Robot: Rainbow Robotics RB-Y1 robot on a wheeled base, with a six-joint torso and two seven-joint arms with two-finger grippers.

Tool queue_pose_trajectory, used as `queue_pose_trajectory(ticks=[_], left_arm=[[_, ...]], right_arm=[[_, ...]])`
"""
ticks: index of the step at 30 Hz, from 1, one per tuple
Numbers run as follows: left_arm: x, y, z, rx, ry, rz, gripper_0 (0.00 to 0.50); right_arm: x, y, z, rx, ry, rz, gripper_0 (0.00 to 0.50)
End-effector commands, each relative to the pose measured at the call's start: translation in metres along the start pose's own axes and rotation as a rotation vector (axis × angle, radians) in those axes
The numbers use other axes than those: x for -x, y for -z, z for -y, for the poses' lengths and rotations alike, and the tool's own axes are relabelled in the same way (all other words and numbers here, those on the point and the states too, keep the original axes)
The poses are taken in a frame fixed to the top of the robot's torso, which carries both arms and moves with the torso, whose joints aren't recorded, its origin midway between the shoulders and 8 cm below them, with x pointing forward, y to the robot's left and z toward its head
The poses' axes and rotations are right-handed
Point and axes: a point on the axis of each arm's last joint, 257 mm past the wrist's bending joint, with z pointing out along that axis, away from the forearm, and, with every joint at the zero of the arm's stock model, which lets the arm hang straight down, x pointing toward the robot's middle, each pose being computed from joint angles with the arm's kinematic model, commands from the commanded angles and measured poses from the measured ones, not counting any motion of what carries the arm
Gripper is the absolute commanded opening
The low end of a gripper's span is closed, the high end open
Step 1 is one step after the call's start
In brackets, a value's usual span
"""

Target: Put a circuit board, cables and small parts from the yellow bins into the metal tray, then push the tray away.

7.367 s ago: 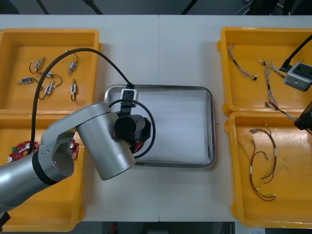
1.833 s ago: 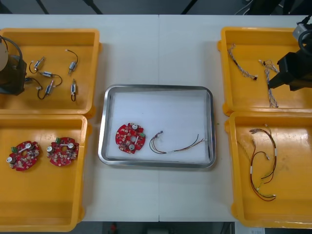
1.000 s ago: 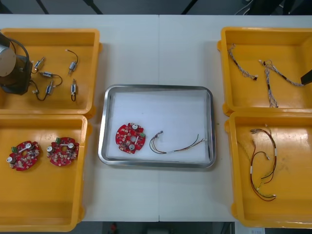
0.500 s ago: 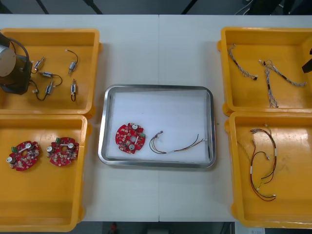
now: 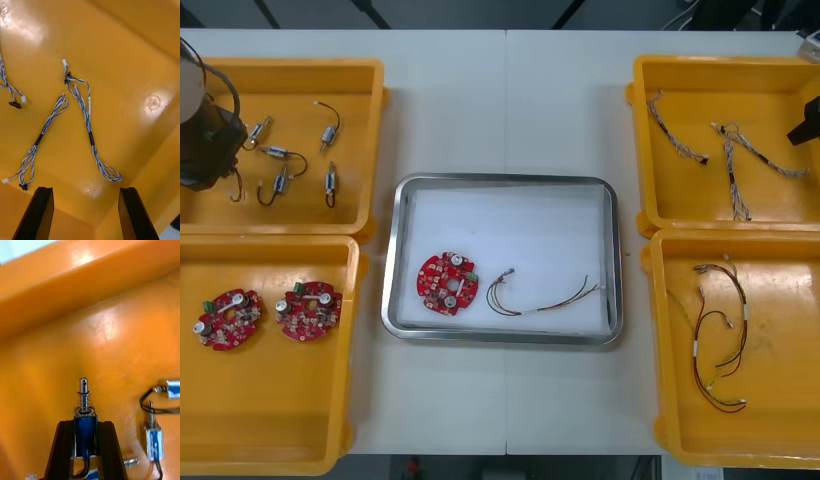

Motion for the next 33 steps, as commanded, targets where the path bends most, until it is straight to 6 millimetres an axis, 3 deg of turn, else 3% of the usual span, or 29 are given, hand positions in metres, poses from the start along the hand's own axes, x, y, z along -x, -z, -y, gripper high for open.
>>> queue_pose_trajectory(ticks=[1,14,23,33], left_arm=[[0.052,0.047,0.012,-0.033,-0.034,0.071,0.000],[0.048,0.097,0.018,-0.025,-0.268,0.042,0.000],[-0.002,0.135,0.035,-0.051,-0.333,-0.022,0.000],[-0.067,0.159,0.055,-0.092,-0.367,-0.073,0.000]], right_arm=[[0.027,0.002,0.002,-0.019,0.087,0.053,0.500],[0.030,-0.026,0.007,-0.060,0.255,0.074,0.500],[0.027,-0.047,0.007,-0.077,0.284,0.087,0.500],[0.021,-0.059,0.011,-0.101,0.274,0.084,0.500]])
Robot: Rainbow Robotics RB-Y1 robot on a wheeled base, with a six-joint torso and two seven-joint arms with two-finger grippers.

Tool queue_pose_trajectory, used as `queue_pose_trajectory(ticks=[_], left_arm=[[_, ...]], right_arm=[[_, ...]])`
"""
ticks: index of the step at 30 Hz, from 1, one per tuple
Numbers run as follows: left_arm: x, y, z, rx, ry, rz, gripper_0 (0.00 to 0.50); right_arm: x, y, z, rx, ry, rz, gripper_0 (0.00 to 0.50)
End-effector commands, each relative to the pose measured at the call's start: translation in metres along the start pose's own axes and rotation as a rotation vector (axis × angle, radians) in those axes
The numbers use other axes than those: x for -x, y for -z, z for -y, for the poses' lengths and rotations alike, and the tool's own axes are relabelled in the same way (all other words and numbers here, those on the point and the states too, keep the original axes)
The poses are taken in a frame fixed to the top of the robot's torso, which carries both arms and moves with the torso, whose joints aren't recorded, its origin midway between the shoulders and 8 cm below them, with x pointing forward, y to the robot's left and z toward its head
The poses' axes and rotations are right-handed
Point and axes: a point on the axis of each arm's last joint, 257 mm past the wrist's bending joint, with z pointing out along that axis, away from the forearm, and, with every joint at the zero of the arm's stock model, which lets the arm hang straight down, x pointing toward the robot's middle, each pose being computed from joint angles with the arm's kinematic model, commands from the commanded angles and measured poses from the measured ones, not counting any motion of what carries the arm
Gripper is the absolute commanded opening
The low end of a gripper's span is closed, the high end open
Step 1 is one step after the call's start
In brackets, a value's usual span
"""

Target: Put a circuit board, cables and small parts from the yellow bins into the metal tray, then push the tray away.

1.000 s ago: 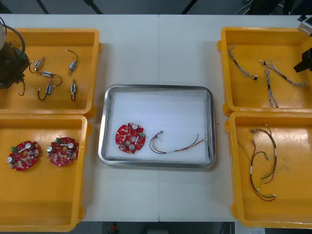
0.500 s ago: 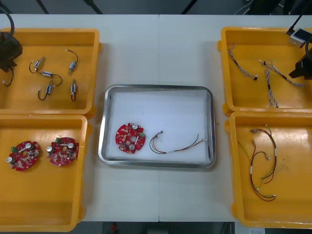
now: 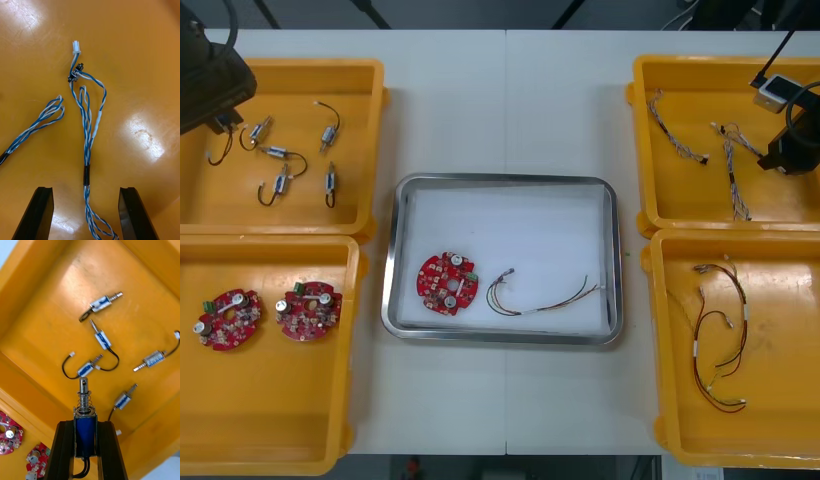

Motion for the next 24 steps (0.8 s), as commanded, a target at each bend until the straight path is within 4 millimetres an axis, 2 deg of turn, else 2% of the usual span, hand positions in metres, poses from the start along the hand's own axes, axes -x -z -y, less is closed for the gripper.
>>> queue_pose_trajectory(ticks=[1,9,14,24], left_arm=[[-0.019,0.025,0.041,-0.080,0.092,0.007,0.000],[-0.071,0.029,0.087,-0.127,0.142,-0.006,0.000],[-0.097,0.028,0.110,-0.169,0.153,-0.002,0.000],[-0.150,0.011,0.127,-0.203,0.147,0.014,0.000]], right_arm=[[0.025,0.012,0.014,-0.034,0.040,0.039,0.500],[0.020,0.005,0.007,-0.019,0.026,0.031,0.500],[0.015,0.000,0.002,-0.005,0.002,0.027,0.500],[0.012,-0.010,-0.012,0.022,-0.010,0.026,0.500]])
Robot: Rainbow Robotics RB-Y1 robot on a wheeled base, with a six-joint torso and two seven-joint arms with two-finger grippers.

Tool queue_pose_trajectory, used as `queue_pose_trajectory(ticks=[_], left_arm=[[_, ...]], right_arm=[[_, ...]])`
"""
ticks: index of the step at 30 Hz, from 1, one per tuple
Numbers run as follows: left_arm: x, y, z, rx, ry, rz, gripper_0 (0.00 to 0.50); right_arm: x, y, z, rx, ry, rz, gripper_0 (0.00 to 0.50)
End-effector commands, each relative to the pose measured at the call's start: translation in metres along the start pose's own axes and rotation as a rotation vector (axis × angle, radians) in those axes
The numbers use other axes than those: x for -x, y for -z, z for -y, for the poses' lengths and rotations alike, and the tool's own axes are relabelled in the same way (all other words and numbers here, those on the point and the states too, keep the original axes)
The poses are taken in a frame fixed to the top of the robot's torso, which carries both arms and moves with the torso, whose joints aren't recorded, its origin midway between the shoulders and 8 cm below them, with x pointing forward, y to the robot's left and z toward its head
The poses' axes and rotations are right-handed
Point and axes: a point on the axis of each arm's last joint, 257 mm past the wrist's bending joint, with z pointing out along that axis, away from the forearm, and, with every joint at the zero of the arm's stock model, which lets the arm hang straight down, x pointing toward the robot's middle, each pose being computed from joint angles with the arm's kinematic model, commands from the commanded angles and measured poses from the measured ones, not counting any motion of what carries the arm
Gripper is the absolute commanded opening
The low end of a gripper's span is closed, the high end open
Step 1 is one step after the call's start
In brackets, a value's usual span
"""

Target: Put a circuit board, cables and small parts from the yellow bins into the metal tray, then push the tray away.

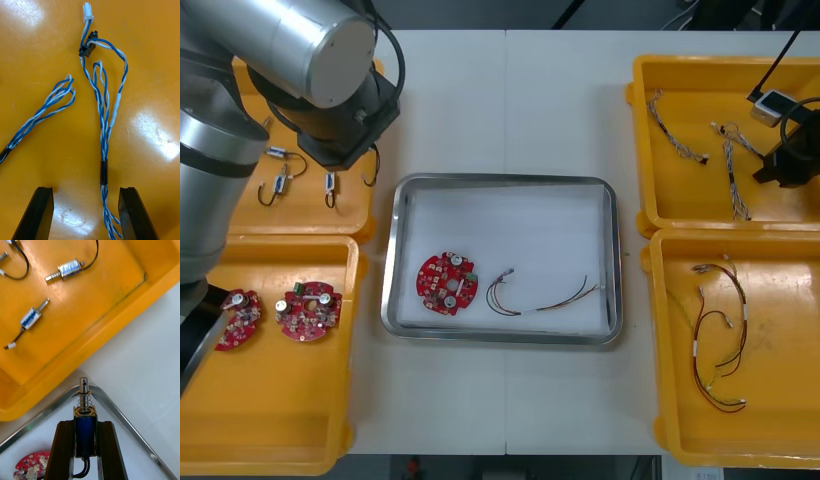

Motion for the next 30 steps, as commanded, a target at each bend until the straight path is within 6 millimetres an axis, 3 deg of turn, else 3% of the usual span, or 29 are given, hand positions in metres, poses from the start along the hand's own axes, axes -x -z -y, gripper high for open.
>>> queue_pose_trajectory(ticks=[1,6,11,18,20,21,23,24,26,28,30], left_arm=[[-0.024,-0.001,0.004,-0.024,-0.050,-0.009,0.000],[-0.045,-0.015,0.000,0.005,-0.084,0.001,0.000],[-0.052,-0.032,0.002,0.015,-0.111,0.018,0.000],[-0.076,-0.062,0.013,-0.002,-0.148,-0.004,0.000],[-0.084,-0.069,0.013,0.000,-0.160,-0.009,0.000],[-0.087,-0.073,0.013,0.002,-0.166,-0.008,0.000],[-0.098,-0.080,0.010,0.017,-0.176,-0.018,0.000],[-0.101,-0.081,0.010,0.019,-0.179,-0.021,0.000],[-0.111,-0.082,0.008,0.028,-0.164,-0.030,0.000],[-0.117,-0.083,0.007,0.033,-0.148,-0.029,0.000],[-0.122,-0.084,0.004,0.040,-0.152,-0.024,0.000]], right_arm=[[0.028,0.004,-0.001,-0.002,0.033,0.048,0.500],[0.021,-0.003,-0.011,0.024,0.006,0.054,0.500],[0.013,-0.007,-0.014,0.034,-0.009,0.049,0.500],[0.006,-0.005,-0.008,0.023,-0.039,0.045,0.494],[0.004,-0.005,-0.008,0.024,-0.047,0.043,0.453],[0.004,-0.006,-0.008,0.024,-0.050,0.042,0.403],[0.003,-0.005,-0.007,0.024,-0.056,0.043,0.243],[0.003,-0.005,-0.007,0.023,-0.059,0.042,0.213],[0.004,-0.006,-0.008,0.026,-0.059,0.043,0.060],[0.003,-0.005,-0.008,0.025,-0.063,0.042,0.009],[0.003,-0.005,-0.008,0.025,-0.063,0.042,0.000]])
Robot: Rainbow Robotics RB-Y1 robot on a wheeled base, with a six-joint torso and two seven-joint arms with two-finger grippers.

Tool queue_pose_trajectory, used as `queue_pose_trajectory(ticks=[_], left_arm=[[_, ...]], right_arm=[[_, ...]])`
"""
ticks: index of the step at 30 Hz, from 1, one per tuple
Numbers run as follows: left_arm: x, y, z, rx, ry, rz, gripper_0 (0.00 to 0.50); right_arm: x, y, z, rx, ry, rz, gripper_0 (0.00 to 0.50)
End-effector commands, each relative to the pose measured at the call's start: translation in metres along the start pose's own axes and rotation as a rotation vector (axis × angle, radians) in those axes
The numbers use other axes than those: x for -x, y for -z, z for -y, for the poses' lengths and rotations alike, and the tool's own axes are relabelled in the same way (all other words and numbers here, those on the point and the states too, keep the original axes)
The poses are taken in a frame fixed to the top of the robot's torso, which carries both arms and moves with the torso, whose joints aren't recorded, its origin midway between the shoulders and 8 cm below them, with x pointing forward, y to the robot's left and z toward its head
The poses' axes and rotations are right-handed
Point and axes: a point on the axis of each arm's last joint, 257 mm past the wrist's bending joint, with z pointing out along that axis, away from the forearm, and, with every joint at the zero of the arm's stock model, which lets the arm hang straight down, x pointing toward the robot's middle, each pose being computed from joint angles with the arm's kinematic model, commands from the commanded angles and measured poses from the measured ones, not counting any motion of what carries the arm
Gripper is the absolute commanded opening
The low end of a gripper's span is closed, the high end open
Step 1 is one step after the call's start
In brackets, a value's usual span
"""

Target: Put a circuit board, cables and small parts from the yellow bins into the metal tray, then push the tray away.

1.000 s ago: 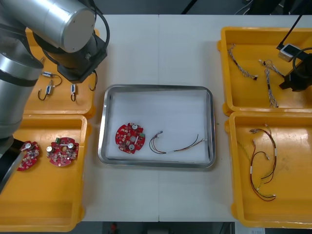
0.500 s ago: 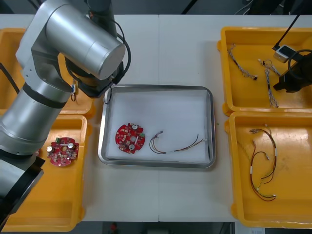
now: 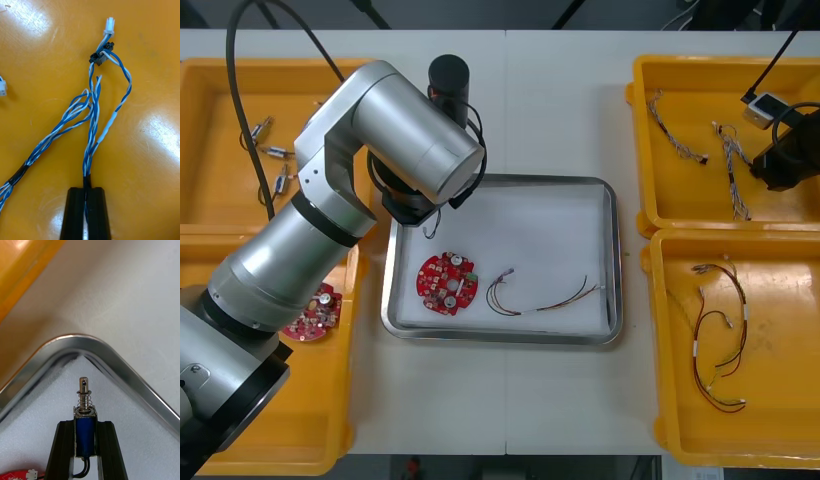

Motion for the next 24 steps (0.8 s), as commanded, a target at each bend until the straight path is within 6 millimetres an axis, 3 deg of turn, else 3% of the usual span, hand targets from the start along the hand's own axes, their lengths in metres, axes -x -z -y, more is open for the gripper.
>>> queue_pose_trajectory(ticks=[1,6,22,24], left_arm=[[-0.028,0.000,0.008,-0.011,-0.011,0.000,0.000],[-0.035,-0.002,0.006,-0.004,-0.022,-0.002,0.000],[-0.045,-0.011,0.005,-0.031,-0.018,-0.022,0.012],[-0.044,-0.012,0.004,-0.028,-0.019,-0.022,0.079]], right_arm=[[-0.004,0.003,0.006,-0.008,-0.018,0.005,0.000],[-0.003,0.006,0.007,-0.008,0.009,0.000,0.000],[0.015,0.065,0.031,0.009,0.063,0.040,0.000],[0.016,0.073,0.031,0.022,0.062,0.042,0.000]])
